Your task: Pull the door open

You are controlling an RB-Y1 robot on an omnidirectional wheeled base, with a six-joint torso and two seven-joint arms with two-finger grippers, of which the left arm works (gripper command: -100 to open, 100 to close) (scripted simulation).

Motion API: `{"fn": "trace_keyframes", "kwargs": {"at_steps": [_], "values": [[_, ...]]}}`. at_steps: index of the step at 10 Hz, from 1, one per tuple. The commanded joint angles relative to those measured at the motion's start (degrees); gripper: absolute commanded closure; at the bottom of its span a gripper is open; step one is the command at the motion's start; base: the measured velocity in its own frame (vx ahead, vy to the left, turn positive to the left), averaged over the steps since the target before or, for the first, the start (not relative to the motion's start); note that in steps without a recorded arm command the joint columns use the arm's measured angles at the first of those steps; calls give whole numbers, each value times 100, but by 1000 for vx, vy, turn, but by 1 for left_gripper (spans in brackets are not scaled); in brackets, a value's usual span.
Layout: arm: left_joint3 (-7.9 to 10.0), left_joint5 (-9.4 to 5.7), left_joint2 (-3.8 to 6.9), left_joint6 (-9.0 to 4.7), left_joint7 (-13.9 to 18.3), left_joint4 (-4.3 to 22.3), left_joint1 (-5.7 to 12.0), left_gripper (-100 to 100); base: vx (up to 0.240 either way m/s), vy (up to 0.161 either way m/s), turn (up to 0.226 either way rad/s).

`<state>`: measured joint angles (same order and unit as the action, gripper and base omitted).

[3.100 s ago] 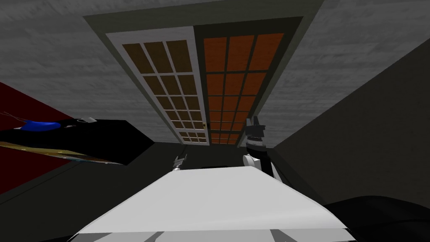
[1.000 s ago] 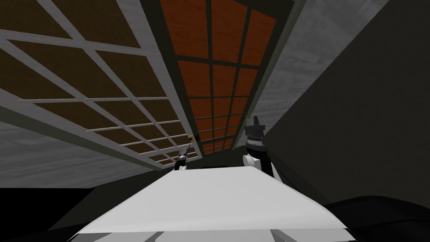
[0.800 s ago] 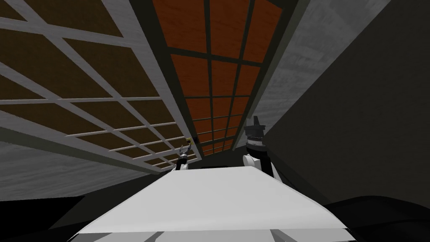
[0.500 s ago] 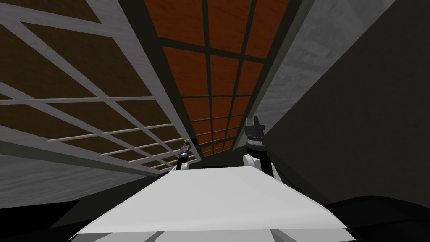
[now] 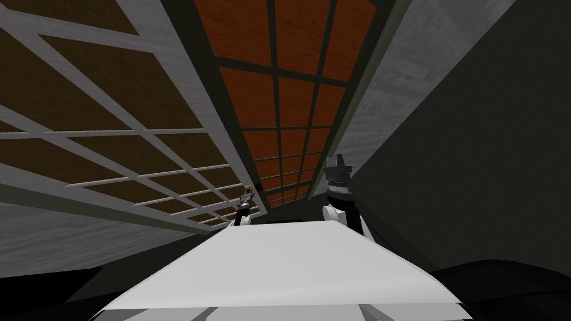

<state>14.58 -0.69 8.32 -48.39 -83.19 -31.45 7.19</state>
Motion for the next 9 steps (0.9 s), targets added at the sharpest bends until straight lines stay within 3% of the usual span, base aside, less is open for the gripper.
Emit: {"fn": "trace_keyframes", "kwargs": {"at_steps": [1,9], "values": [[22,-31,34,10,95,53,-118,100,-80,-6,14],[55,-79,86,26,244,134,-303,100,-91,-16,21]]}}
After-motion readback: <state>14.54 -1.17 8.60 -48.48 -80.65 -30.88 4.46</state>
